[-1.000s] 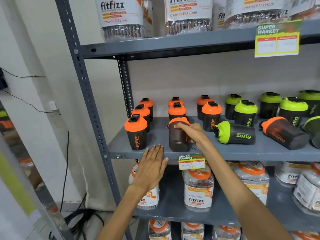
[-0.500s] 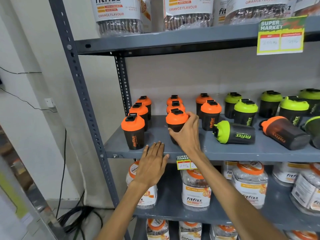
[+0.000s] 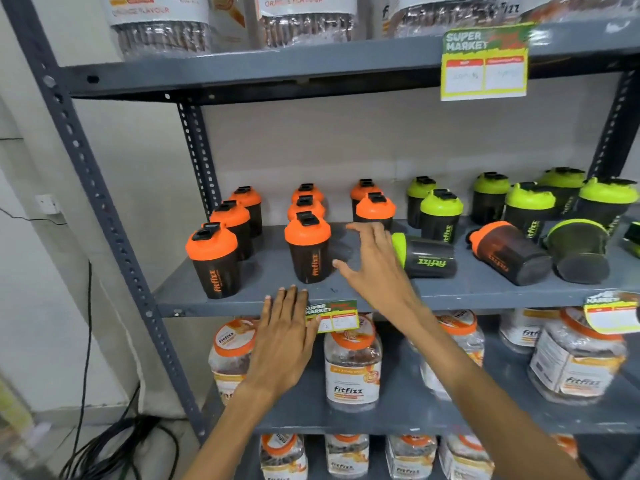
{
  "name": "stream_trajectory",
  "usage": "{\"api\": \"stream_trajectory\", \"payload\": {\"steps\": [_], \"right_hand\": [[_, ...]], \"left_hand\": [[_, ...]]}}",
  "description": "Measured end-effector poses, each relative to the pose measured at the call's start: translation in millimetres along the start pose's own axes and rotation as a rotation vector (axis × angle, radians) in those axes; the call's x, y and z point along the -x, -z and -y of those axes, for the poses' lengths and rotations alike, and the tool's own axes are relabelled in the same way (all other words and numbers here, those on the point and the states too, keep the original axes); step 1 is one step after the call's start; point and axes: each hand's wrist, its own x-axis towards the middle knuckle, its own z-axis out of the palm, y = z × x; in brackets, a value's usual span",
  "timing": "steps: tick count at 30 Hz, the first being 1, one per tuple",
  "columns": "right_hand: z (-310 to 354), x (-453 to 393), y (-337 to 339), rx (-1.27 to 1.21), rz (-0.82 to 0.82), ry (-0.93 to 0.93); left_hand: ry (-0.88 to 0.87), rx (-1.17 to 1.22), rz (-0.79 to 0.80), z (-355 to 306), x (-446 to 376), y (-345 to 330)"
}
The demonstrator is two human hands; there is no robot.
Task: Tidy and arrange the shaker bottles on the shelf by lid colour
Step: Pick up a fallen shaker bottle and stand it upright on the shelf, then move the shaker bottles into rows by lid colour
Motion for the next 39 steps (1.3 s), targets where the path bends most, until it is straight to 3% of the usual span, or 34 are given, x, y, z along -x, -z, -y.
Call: {"api": "stream_trajectory", "payload": {"steps": [6,14,20,23,29,32,39], "right_hand": [[-49.4,-20.0,59.8,0.406,0.360,0.121],[-88.4,-34.8,58.2,0.535,0.628,0.176],[-99.0,-34.8,52.9,0.515,0.514,0.241],[-111.7,-31.0,58.9,0.393,0.449,0.240],[-129.8,-25.2,90.1,-0.124,0.154,-0.079],[-133.3,-26.1,101.4,-0.172,0.049,-0.204],[-139.5,-27.9,97.1,-0.168,0.039,-0.354]], "left_hand": [[-0.072,0.067,0.034,-71.1,-16.1,-0.9],[-0.032,0.006,0.118,-112.9,-52.4,-15.5],[0.041,-0.002,0.132,-119.3,-66.1,-15.9],[0.052,0.006,0.123,-120.7,-66.8,-16.7],[0.051,0.045,0.114,-117.2,-66.5,-21.3],[0.042,0.040,0.092,-116.3,-65.8,-23.9],[0.042,0.077,0.070,-115.0,-64.8,-25.8]]}}
